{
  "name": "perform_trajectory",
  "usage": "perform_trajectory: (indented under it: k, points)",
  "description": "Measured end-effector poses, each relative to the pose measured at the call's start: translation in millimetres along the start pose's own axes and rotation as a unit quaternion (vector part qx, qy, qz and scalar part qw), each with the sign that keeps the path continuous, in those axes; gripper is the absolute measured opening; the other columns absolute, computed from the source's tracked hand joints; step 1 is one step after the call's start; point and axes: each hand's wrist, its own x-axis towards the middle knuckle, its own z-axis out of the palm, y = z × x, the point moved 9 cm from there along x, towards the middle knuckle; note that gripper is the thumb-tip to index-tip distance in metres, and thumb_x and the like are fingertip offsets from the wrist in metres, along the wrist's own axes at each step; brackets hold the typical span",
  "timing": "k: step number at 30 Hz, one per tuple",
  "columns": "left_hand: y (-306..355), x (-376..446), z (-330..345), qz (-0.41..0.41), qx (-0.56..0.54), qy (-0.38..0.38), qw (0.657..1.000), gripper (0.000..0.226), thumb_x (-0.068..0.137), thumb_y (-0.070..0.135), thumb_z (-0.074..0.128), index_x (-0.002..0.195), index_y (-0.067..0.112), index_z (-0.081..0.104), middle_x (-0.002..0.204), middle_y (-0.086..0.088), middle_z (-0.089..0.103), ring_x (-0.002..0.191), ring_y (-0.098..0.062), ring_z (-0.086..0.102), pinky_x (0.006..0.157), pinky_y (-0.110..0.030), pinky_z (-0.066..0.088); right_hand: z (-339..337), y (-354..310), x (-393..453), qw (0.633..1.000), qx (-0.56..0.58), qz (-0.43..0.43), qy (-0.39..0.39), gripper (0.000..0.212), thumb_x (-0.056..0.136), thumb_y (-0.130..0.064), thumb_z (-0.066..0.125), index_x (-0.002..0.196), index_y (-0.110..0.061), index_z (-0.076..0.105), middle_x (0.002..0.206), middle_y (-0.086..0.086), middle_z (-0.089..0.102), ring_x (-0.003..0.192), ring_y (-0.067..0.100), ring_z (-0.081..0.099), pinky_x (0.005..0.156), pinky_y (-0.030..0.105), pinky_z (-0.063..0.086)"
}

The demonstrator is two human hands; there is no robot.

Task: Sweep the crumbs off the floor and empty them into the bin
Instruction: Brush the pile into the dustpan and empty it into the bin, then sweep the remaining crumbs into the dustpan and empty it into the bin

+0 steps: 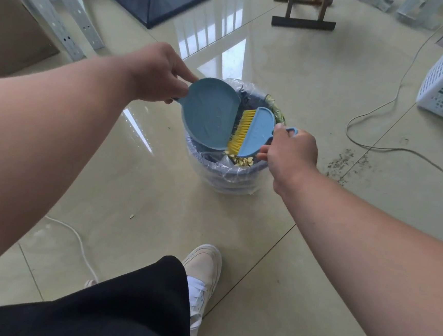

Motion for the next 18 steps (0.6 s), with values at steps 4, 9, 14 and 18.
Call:
perform_trajectory:
  k: [4,9,14,18]
  points:
    - [13,-4,5,-0.001,-0.089,-0.004,0.996,0.038,0.092,0.013,0.077,0.103,0.048,0.083,0.068,-0.012,0.067,0.057,-0.016,0.049,0.049,-0.02,0.044,-31,-6,1,0.996,0.086,0.004,-0.028,0.025,0.103,-0.028,0.055,0.088,-0.01,0.06,0.066,0.011,0.064,0.048,0.017,0.058,0.058,0.035,0.061]
    - [74,-12,28,0.031,-0.157,-0.051,0.986,0.036,0.091,0.007,0.08,0.108,0.038,0.087,0.08,-0.02,0.073,0.068,-0.02,0.057,0.057,-0.027,0.043,-120,-25,2,0.995,0.086,-0.026,-0.05,0.025,0.102,-0.029,0.056,0.092,-0.007,0.063,0.075,0.012,0.065,0.058,0.021,0.06,0.06,0.034,0.057]
    - [177,-14,62,0.053,-0.151,-0.085,0.983,0.033,0.092,0.01,0.081,0.102,0.04,0.088,0.078,-0.005,0.083,0.06,-0.016,0.066,0.053,-0.023,0.054,-247,-52,-10,0.994,0.083,-0.037,-0.053,0.024,0.104,-0.025,0.054,0.097,-0.003,0.06,0.075,0.014,0.063,0.056,0.022,0.058,0.055,0.034,0.055]
    - [280,-42,123,0.089,-0.172,-0.131,0.972,0.034,0.09,0.012,0.078,0.103,0.042,0.088,0.077,-0.013,0.077,0.06,-0.021,0.054,0.047,-0.022,0.043,-360,-46,-18,0.997,0.059,-0.036,-0.04,0.024,0.104,-0.029,0.055,0.101,-0.005,0.059,0.073,0.014,0.063,0.056,0.023,0.059,0.053,0.032,0.054]
